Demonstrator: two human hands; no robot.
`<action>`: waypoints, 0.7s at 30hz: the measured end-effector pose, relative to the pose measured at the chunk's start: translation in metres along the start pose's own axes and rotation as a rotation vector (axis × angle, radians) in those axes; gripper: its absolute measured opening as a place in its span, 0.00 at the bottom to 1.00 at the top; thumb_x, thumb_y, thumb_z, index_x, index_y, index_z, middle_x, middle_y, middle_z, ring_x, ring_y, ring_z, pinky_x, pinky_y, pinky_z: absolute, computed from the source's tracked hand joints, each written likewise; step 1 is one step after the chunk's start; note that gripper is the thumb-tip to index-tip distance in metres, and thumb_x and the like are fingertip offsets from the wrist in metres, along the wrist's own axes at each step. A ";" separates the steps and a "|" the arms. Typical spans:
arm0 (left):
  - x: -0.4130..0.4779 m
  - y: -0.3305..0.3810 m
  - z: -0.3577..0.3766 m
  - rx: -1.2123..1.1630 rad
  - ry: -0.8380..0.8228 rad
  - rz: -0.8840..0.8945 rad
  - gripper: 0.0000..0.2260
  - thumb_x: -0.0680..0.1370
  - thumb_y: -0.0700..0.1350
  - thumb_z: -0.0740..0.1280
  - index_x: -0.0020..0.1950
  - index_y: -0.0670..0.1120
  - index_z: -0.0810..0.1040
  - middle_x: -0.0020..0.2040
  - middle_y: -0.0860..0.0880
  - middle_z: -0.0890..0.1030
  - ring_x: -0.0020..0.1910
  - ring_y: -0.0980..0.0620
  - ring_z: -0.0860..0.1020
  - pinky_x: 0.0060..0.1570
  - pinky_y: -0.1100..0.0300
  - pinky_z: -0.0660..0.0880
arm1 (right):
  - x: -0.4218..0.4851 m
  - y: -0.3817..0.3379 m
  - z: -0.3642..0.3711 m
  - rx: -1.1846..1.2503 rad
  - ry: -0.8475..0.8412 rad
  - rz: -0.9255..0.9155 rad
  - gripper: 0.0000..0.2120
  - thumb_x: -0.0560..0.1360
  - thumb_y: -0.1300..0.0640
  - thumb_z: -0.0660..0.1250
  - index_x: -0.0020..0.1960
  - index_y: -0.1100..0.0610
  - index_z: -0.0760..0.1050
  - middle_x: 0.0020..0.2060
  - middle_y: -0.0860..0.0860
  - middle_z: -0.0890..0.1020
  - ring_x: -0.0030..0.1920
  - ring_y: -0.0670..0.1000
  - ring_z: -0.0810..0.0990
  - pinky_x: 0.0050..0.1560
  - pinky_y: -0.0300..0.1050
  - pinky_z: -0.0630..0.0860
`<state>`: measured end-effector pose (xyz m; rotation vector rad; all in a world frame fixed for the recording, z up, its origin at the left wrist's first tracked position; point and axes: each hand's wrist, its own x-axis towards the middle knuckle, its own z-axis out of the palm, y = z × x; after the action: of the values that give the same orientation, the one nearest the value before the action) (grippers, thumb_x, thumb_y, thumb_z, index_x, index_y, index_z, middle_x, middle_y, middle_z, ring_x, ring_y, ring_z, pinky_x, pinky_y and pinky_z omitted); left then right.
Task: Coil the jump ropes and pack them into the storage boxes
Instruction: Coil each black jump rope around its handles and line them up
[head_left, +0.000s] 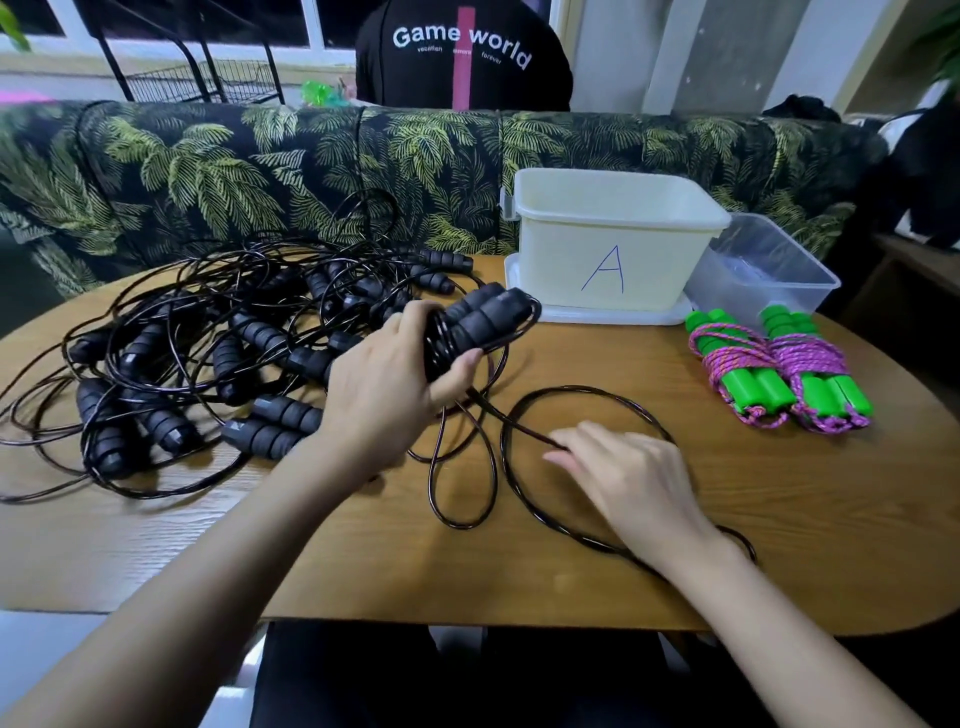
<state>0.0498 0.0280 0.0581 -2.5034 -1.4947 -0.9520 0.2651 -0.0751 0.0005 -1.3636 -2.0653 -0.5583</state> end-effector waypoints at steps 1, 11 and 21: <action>0.000 -0.006 0.000 -0.007 0.019 -0.007 0.36 0.71 0.71 0.46 0.69 0.50 0.67 0.59 0.47 0.80 0.53 0.41 0.80 0.40 0.56 0.63 | 0.000 0.007 -0.004 0.040 -0.047 0.063 0.16 0.79 0.44 0.60 0.45 0.53 0.81 0.34 0.45 0.81 0.29 0.48 0.78 0.26 0.43 0.73; 0.002 -0.018 -0.011 -0.168 0.035 0.103 0.33 0.72 0.67 0.56 0.69 0.47 0.70 0.56 0.46 0.82 0.52 0.43 0.80 0.42 0.55 0.68 | 0.031 0.068 -0.023 0.988 -0.515 0.650 0.20 0.78 0.45 0.65 0.33 0.56 0.72 0.24 0.45 0.67 0.28 0.45 0.66 0.35 0.34 0.64; -0.025 0.029 0.005 0.346 -0.045 0.517 0.42 0.73 0.72 0.53 0.69 0.36 0.65 0.47 0.47 0.81 0.41 0.48 0.78 0.38 0.56 0.71 | 0.114 0.048 -0.027 0.774 -0.204 0.678 0.19 0.80 0.48 0.65 0.33 0.54 0.77 0.20 0.42 0.65 0.24 0.45 0.61 0.28 0.39 0.59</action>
<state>0.0677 -0.0042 0.0477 -2.4623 -0.8464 -0.5047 0.2818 0.0029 0.0987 -1.5062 -1.5235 0.6253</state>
